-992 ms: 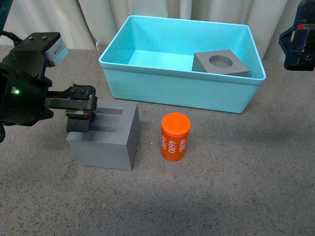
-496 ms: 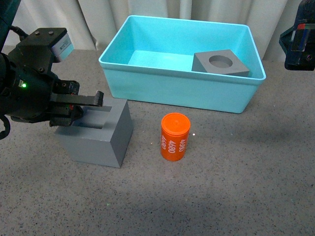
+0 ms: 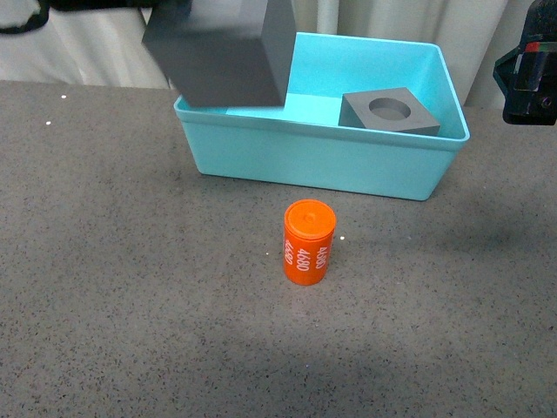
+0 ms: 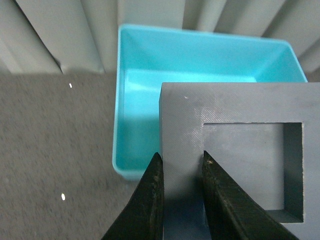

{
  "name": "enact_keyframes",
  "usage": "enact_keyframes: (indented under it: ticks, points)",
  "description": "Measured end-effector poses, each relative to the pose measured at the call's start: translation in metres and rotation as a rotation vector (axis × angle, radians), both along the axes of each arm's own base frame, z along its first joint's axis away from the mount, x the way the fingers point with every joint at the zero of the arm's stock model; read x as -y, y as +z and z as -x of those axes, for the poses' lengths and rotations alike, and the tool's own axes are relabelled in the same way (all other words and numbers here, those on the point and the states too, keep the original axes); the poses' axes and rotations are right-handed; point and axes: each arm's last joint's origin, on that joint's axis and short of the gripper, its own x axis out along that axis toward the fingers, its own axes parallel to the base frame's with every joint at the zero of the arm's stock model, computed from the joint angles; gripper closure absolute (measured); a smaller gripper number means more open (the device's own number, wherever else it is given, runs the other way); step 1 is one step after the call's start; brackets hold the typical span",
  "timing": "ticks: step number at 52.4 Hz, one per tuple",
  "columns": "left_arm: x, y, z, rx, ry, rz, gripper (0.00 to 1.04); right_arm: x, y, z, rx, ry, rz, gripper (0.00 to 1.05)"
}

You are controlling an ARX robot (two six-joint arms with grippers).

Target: Place gray and orange parts in blue box

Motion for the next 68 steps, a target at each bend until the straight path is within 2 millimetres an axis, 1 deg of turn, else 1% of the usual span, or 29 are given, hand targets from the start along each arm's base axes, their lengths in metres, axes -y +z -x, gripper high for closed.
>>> enact_keyframes:
  ticks: [3, 5, 6, 9, 17, 27, 37, 68]
  points:
    - [0.004, 0.008, -0.015, 0.042, 0.022, 0.013, 0.89, 0.0, 0.0, 0.0, 0.0, 0.0, 0.0, 0.1]
    - [0.007, 0.008, -0.025, 0.047, 0.024, 0.014, 0.89, 0.0, 0.0, 0.0, 0.0, 0.0, 0.0, 0.1]
    - [0.007, 0.008, -0.026, 0.046, 0.024, 0.014, 0.89, 0.0, 0.0, 0.0, 0.0, 0.0, 0.0, 0.1]
    - [0.01, 0.002, -0.038, 0.034, 0.023, 0.007, 0.89, 0.0, 0.0, 0.0, 0.0, 0.0, 0.0, 0.1]
    - [0.014, -0.018, -0.06, -0.021, 0.014, -0.003, 0.89, 0.0, 0.0, 0.0, 0.0, 0.0, 0.0, 0.1]
    - [0.014, -0.034, -0.079, -0.069, 0.005, -0.011, 0.89, 0.0, 0.0, 0.0, 0.0, 0.0, 0.0, 0.1]
    - [0.015, -0.044, -0.088, -0.109, -0.015, -0.017, 0.89, 0.0, 0.0, 0.0, 0.0, 0.0, 0.0, 0.1]
    - [0.019, -0.074, -0.106, -0.215, -0.03, -0.063, 0.89, 0.0, 0.0, 0.0, 0.0, 0.001, 0.0, 0.1]
